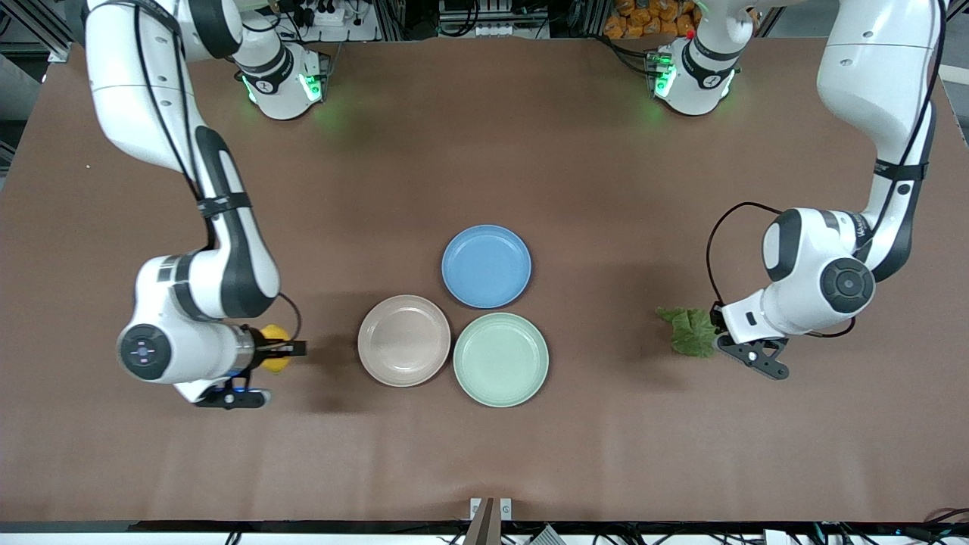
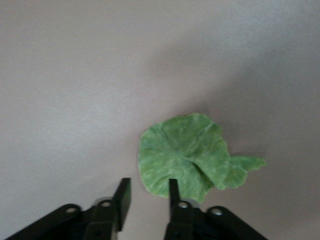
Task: Pick lemon and lettuce from plates
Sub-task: 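Lift the lettuce and lemon off the plates, carrying each outward, then open the left gripper to drop the lettuce on the table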
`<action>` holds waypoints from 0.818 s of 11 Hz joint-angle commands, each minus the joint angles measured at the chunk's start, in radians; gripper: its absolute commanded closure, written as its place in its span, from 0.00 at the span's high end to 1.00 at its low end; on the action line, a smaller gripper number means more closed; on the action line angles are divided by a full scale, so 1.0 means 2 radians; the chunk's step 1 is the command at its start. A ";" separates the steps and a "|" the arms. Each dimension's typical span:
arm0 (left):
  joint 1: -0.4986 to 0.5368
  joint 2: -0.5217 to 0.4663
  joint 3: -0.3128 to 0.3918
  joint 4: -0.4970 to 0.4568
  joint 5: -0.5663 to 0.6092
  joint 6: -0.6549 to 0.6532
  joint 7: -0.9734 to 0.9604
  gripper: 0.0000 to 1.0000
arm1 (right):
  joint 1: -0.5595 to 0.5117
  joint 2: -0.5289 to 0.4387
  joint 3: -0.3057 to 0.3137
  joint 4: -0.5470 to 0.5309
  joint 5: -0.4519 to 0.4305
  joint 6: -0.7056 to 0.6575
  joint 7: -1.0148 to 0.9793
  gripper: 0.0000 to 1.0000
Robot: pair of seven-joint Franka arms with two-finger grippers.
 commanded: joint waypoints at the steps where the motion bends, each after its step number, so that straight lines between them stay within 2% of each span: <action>1: 0.010 -0.031 -0.003 0.013 -0.002 -0.019 0.009 1.00 | -0.039 -0.012 0.001 -0.008 -0.021 -0.020 -0.073 0.54; 5: 0.032 -0.107 -0.001 0.027 -0.008 -0.078 0.001 1.00 | -0.089 -0.012 -0.001 -0.019 -0.022 -0.024 -0.168 0.54; 6: 0.031 -0.126 -0.001 0.028 -0.009 -0.088 -0.031 1.00 | -0.094 -0.018 -0.001 -0.033 -0.021 -0.017 -0.168 0.54; 7: 0.030 -0.142 -0.004 0.034 -0.009 -0.101 -0.070 1.00 | -0.104 -0.033 0.000 -0.059 -0.020 0.003 -0.174 0.54; 9: 0.028 -0.163 -0.018 0.062 -0.009 -0.174 -0.162 1.00 | -0.102 -0.094 0.000 -0.177 -0.020 0.099 -0.174 0.54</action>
